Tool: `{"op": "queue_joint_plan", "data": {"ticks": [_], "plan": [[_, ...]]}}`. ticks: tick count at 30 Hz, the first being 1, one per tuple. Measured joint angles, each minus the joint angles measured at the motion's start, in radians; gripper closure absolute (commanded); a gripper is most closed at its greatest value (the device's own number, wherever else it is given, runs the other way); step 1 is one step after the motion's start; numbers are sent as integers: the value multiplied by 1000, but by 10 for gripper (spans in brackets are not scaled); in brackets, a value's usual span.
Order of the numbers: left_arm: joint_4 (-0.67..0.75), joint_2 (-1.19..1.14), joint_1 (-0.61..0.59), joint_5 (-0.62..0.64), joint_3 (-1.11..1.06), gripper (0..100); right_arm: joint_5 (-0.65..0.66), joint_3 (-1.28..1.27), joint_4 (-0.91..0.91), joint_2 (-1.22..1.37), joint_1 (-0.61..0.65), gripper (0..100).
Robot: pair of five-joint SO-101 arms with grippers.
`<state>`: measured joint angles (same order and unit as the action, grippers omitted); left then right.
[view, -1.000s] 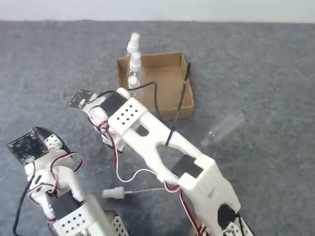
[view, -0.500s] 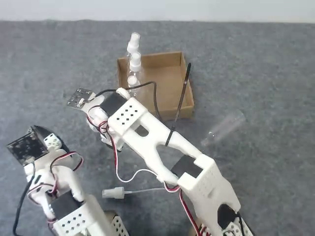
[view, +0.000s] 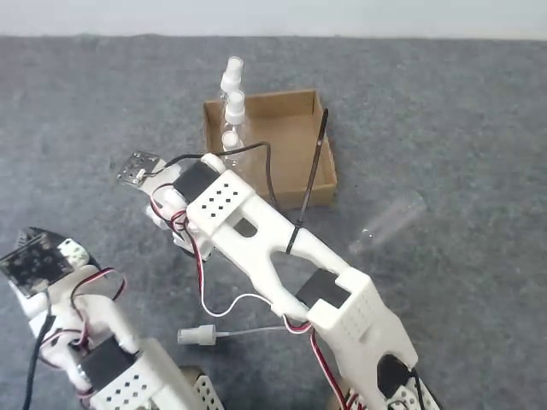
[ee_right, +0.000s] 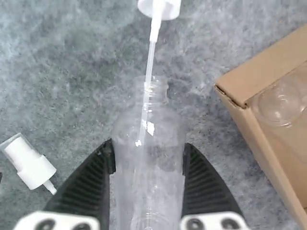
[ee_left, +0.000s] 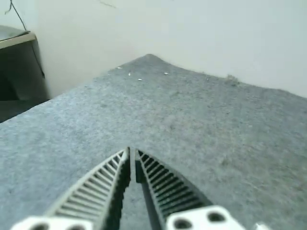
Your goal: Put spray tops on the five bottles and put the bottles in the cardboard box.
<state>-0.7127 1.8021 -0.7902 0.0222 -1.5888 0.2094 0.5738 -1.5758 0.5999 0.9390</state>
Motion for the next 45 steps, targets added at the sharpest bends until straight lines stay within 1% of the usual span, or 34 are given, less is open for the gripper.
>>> {"op": "queue_joint_plan", "data": {"ticks": [2,6,8,12,16,19,23,28,34,39,42,45], "plan": [[-38,0,-2,-3,9,982,0,0,0,0,0,991],[-97,0,0,-3,18,924,-3,0,-32,-29,0,991],[-114,0,0,-3,18,912,-18,0,-54,-68,0,991],[-153,0,0,-9,21,913,-32,0,-98,-146,0,991],[-196,0,0,-68,21,913,-32,0,-138,-226,0,991],[-230,0,-11,-84,21,913,-32,0,-173,-295,0,991],[-264,0,-8,-123,21,913,-32,-12,-176,-399,-2,991],[-284,0,-8,-143,23,912,-32,-127,-178,-574,-6,991],[-365,0,-5,-147,87,912,-32,-285,-178,-830,-6,991],[-439,0,87,-149,141,910,-35,-391,-178,-1049,-6,991],[-443,0,117,-158,152,910,-35,-466,-173,-1166,-9,991],[-443,0,150,-196,152,909,-35,-559,-147,-1274,-11,991]]}}
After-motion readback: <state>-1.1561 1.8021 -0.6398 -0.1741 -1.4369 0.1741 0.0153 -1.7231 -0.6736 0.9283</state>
